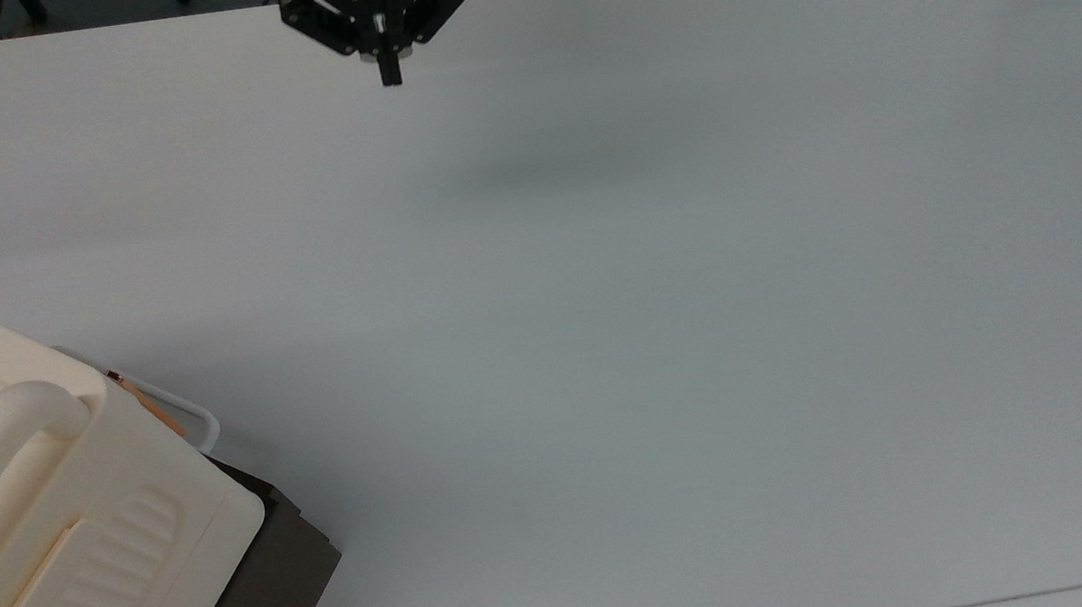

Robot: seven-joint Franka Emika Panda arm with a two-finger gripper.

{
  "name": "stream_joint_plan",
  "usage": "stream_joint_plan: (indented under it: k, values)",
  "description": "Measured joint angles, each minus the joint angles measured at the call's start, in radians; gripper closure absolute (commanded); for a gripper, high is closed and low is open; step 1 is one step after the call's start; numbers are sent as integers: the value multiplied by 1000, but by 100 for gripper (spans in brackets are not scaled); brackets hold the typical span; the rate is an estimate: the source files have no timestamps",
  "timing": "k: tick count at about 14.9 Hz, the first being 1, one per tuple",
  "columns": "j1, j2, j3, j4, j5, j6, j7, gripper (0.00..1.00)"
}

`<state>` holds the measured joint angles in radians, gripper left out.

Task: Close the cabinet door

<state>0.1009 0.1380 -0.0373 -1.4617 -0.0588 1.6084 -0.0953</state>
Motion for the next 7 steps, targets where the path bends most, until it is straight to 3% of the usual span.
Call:
stream_joint_plan:
  k: [2,3,4,5,7]
  values:
    - [10,-27,0,-25,0,-9,20,55]
    - [10,-34,0,-32,0,-9,33,20]
    - [9,-37,-1,-37,0,-9,41,14]
    - [7,-37,-2,-41,0,-9,43,0]
    - [5,-37,-7,-47,0,-9,45,0]
